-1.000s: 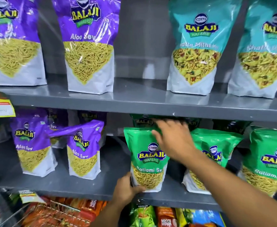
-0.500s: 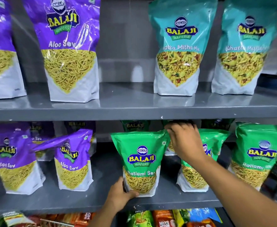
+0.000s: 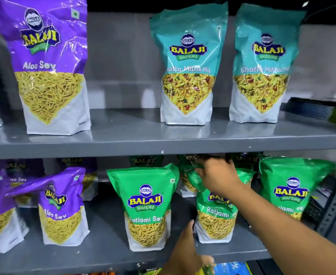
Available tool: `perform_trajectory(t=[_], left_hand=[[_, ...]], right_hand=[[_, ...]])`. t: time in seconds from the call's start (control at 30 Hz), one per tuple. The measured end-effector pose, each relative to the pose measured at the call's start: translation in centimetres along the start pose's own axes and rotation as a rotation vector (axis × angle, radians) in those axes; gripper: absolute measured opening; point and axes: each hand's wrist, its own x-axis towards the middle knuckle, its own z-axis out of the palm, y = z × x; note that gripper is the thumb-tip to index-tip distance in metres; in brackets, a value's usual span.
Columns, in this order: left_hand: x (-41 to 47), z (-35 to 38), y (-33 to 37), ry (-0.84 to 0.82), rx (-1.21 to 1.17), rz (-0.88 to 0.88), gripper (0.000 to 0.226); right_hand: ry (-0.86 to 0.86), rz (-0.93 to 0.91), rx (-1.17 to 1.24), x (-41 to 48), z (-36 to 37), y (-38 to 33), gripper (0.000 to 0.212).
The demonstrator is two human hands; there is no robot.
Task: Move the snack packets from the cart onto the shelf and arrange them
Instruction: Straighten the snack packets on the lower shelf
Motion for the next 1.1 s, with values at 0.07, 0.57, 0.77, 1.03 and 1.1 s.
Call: perform_trajectory(t=[0.07,0.57,0.77,1.03,1.1], left_hand=[[1.9,-0.2,1.7,0.002,0.078,0.037,0.113],[4.1,0.3,2.5,0.135,0.125,-0.055,0.073],[3.9,0.4,2.8,0.142,0.091,-0.043,0.081],[3.8,1.0,3.5,0.133,0.096,-0.071,0.076],[3.8,1.2,3.3,0.139,0.075,-0.101,0.076]], right_hand=[[-0.014,0.021,0.045,0.2,0.0,0.4,0.031],[0.187,-0.153,-0.162,-1.8,-2.4,10.2,0.036],[0.151,-0.173,-0.251,-1.1,-2.2,14.7,0.022],[0.561,-0.186,0.236,-1.9,1.8,14.0,0.035],[0.487,-0.098,0.598,-3.9,5.0,13.9,0.06]])
